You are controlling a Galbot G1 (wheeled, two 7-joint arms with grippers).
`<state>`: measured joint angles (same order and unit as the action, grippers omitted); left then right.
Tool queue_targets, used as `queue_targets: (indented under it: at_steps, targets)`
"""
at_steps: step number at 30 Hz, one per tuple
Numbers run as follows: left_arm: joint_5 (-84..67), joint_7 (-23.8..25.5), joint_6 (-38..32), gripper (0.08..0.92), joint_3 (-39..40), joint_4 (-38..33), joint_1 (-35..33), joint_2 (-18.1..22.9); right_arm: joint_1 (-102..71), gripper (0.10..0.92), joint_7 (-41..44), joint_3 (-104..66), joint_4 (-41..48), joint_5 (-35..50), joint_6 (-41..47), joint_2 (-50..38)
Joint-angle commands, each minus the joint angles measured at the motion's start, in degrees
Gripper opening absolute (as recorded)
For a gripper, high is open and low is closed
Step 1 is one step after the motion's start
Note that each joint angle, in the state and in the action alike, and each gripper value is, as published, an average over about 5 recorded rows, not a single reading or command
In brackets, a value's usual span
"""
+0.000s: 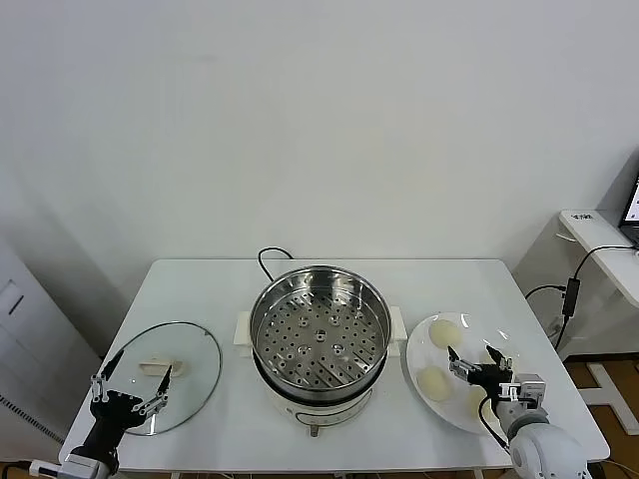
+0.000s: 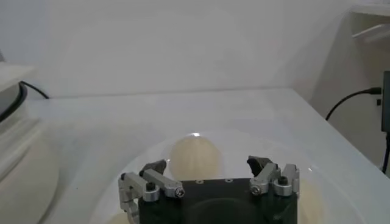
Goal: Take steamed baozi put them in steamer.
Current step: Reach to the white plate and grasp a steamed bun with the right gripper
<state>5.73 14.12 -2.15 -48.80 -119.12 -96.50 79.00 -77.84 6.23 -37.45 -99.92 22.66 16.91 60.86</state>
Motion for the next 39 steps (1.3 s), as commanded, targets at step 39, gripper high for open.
queue_targets:
  at_steps: [39]
  targets:
    - [0.5, -0.5, 0.1, 0.823, -2.2, -1.4, -0.5, 1.3, 74.6, 0.823, 59.4, 72.3, 45.0, -39.2, -22.2, -12.0]
